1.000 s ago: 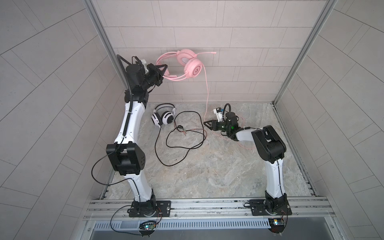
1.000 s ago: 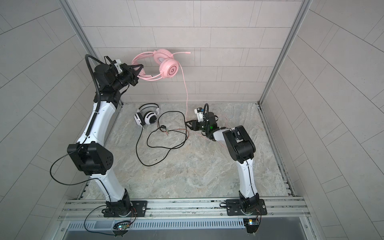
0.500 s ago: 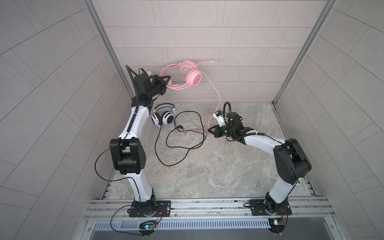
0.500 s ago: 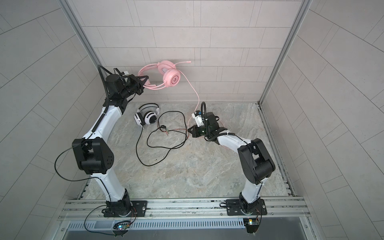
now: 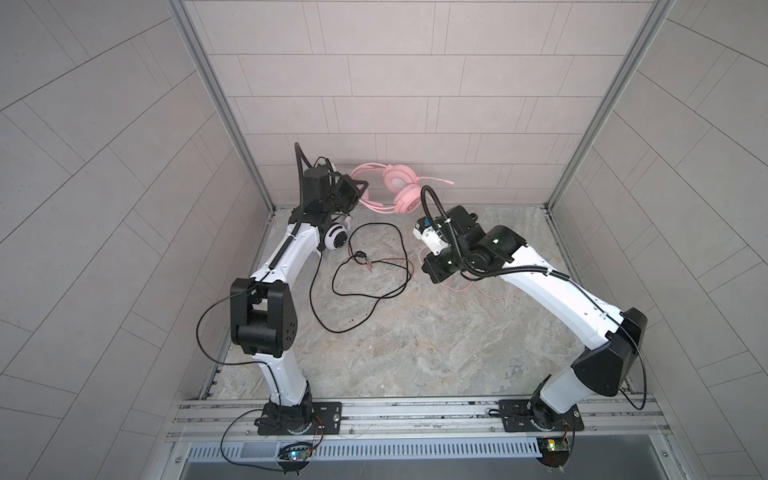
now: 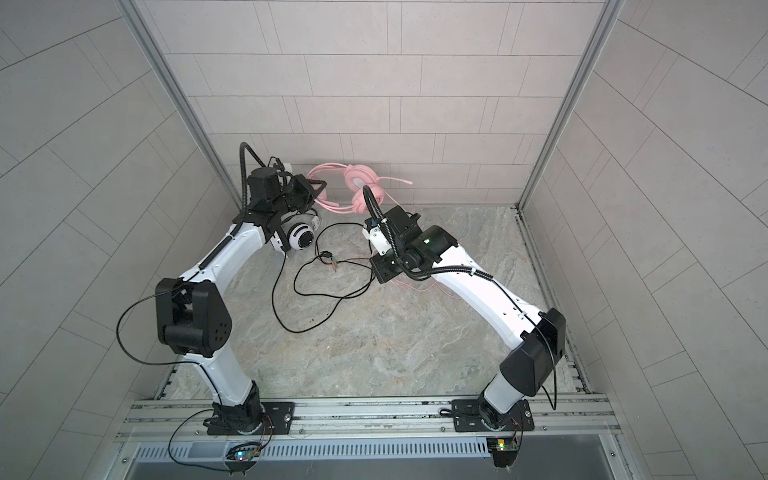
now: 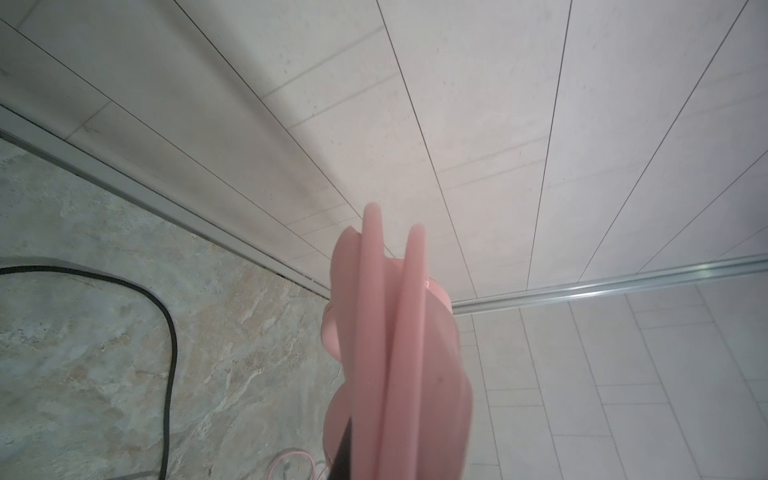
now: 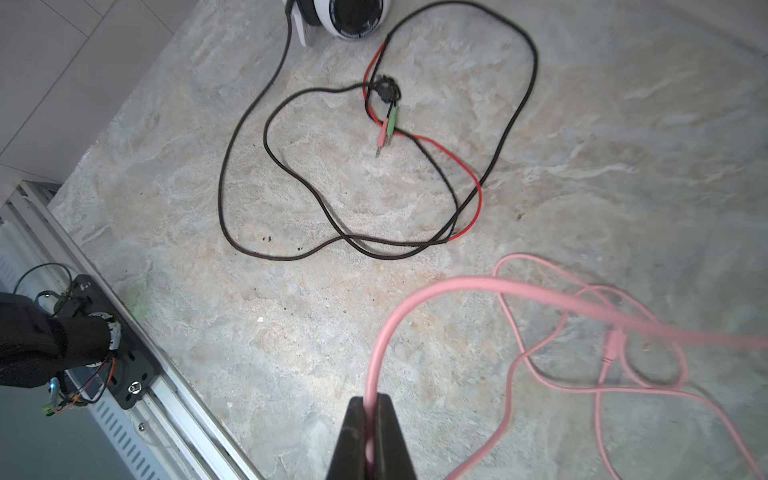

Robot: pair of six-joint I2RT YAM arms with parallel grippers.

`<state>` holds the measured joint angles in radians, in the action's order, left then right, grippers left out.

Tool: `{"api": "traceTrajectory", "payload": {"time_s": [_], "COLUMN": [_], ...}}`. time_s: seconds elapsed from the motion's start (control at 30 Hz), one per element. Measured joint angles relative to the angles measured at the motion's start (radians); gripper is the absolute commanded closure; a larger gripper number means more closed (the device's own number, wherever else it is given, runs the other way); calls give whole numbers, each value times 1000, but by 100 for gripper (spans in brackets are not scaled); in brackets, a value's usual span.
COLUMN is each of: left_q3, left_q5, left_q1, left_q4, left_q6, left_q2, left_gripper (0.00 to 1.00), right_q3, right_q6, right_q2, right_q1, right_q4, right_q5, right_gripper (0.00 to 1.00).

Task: Wrap the headphones
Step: 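Bring the pink cable with the right gripper toward the headset held by the left gripper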

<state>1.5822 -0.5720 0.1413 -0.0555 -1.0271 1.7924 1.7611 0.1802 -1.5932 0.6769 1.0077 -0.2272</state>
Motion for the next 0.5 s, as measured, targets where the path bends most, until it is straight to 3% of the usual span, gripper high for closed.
{"api": "traceTrajectory", "payload": {"time_s": [0.27,0.5], "left_q3": [130,175], "left_q5": [-57,-211], "left_q1": [95,104], "left_q4": [269,297], "left_q6": [297,397], "left_q2": [8,58], "left_gripper": [100,100], "right_q3": [554,681], "right_q6": [-76,-94], "right_q2": [-166,-229], "right_q1": [20,-10], "right_q4": [375,456], "right_q5": [-2,-84], "right_gripper": [96,96]}}
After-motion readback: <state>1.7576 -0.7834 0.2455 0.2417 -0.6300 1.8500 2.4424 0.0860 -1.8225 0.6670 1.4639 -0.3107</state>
